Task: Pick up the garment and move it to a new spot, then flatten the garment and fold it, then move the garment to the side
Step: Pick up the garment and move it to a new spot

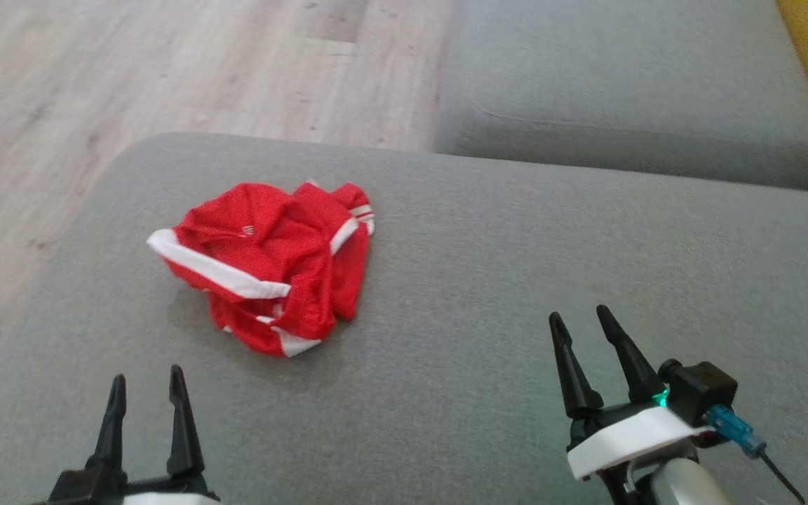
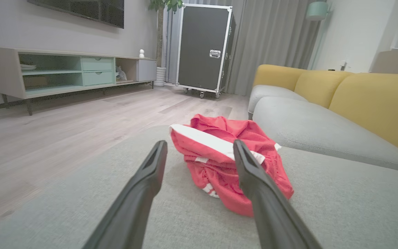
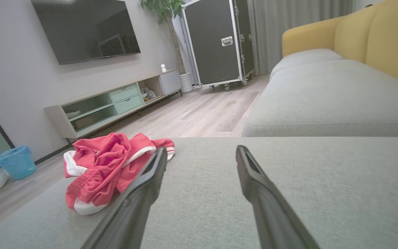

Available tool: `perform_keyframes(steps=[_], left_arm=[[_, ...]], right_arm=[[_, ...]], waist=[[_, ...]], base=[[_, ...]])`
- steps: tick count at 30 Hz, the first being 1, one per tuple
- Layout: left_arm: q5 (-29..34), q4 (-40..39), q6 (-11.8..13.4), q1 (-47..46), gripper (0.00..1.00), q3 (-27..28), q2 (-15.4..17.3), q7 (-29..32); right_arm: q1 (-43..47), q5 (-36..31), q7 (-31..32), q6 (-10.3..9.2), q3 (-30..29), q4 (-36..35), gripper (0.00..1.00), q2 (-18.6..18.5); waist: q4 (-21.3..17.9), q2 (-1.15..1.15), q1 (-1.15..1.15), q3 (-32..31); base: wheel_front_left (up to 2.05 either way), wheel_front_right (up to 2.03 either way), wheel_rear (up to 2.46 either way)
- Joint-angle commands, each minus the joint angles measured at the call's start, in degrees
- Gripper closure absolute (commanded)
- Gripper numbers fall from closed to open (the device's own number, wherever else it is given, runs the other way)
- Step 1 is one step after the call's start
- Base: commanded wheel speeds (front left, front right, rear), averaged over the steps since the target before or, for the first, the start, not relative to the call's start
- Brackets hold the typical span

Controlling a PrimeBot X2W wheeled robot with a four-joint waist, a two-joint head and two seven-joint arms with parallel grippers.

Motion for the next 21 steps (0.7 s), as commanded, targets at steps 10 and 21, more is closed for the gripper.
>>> perform_keyframes(steps=[10, 21], left_arm=[[1.3, -2.1, -1.1, -0.5, 0.00, 4.3, 0.1, -0.4], [2.6, -0.9, -3.3, -5.1, 0.00, 4.1, 3.7, 0.2]], right_arm=[[-0.8, 1.6, -0.6, -0.04, 3.8, -2.1, 0.00, -0.3], [-2.2, 0.8, -0.6, -0.04, 3.5, -2.9, 0.00, -0.3]], waist=[[5.0, 0.00, 0.00, -1.7], [3.0, 0.00, 0.00, 2.0]], base=[[0.00, 0.00, 0.00], [0.00, 0.00, 0.00]])
